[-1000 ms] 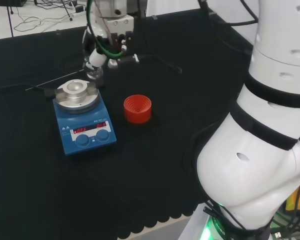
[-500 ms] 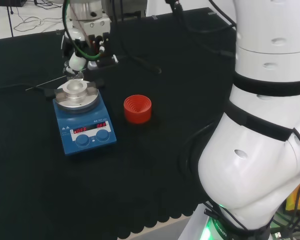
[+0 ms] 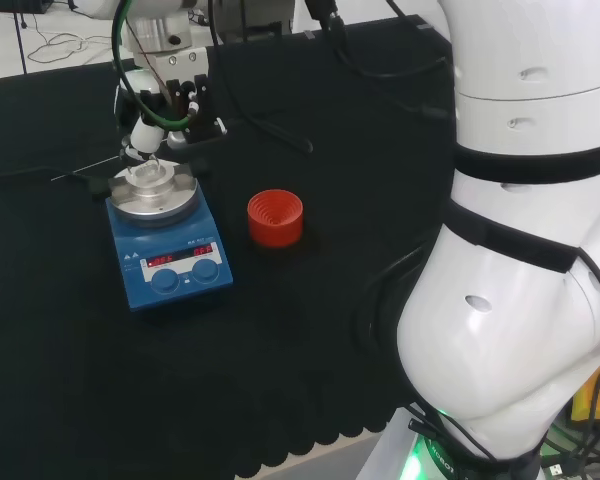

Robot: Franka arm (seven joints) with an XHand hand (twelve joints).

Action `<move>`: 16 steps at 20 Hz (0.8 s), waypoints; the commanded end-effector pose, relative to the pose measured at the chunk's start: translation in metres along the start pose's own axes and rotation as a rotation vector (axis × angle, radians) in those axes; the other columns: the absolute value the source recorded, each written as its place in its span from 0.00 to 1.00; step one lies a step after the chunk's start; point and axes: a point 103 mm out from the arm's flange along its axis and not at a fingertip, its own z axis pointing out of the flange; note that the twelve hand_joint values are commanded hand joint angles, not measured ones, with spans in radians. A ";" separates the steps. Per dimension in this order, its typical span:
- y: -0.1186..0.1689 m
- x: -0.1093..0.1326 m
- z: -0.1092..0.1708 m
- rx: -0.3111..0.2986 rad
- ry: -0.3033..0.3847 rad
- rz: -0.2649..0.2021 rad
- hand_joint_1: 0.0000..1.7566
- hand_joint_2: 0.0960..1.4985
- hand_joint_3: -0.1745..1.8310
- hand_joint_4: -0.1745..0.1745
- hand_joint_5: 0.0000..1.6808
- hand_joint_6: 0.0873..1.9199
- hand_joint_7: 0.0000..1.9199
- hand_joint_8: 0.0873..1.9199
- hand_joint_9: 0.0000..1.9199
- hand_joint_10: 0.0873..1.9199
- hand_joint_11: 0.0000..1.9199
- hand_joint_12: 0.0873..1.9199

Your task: Place the round-bottom flask on the heater.

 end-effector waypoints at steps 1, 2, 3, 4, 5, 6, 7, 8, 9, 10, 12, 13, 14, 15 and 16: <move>0.003 -0.005 0.006 0.010 0.002 -0.005 0.63 0.39 0.48 1.00 0.69 0.46 0.18 0.33 0.32 0.31 0.10 0.71; 0.004 -0.004 0.007 0.013 0.002 -0.007 0.63 0.39 0.48 1.00 0.69 0.46 0.18 0.33 0.32 0.31 0.10 0.71; 0.005 -0.005 0.008 0.014 0.003 -0.007 0.63 0.39 0.48 1.00 0.69 0.46 0.18 0.33 0.32 0.31 0.10 0.71; 0.005 -0.005 0.009 0.017 0.005 -0.007 0.63 0.39 0.48 1.00 0.69 0.46 0.18 0.33 0.32 0.31 0.09 0.71; 0.006 -0.006 0.010 0.017 0.007 -0.008 0.63 0.39 0.48 1.00 0.69 0.46 0.18 0.33 0.32 0.31 0.09 0.71; 0.006 -0.007 0.010 0.015 0.004 -0.010 0.63 0.39 0.48 1.00 0.69 0.46 0.18 0.33 0.32 0.31 0.09 0.71; 0.006 -0.009 0.010 0.012 0.004 -0.010 0.63 0.39 0.48 1.00 0.69 0.46 0.18 0.33 0.32 0.31 0.09 0.71; 0.007 -0.008 0.009 0.007 0.005 -0.009 0.63 0.39 0.48 1.00 0.69 0.46 0.18 0.33 0.32 0.31 0.09 0.71; 0.007 -0.010 0.008 0.004 0.005 -0.010 0.63 0.39 0.48 1.00 0.69 0.46 0.18 0.33 0.32 0.31 0.09 0.71; 0.008 -0.009 0.007 0.001 0.005 -0.011 0.63 0.39 0.48 1.00 0.69 0.46 0.18 0.33 0.32 0.31 0.09 0.71; 0.009 -0.010 0.006 -0.001 0.007 -0.010 0.63 0.39 0.48 1.00 0.69 0.46 0.18 0.33 0.32 0.31 0.09 0.71; 0.009 -0.011 0.005 -0.001 0.007 -0.011 0.63 0.39 0.48 1.00 0.69 0.46 0.18 0.33 0.32 0.31 0.10 0.71; 0.010 -0.010 0.005 -0.003 0.005 -0.012 0.63 0.39 0.48 1.00 0.69 0.46 0.18 0.33 0.32 0.31 0.10 0.71; 0.010 -0.010 0.005 -0.004 0.003 -0.010 0.63 0.39 0.48 1.00 0.69 0.46 0.18 0.33 0.32 0.31 0.10 0.71; 0.011 -0.011 0.005 -0.003 0.003 -0.010 0.63 0.39 0.48 1.00 0.69 0.46 0.18 0.33 0.32 0.31 0.10 0.71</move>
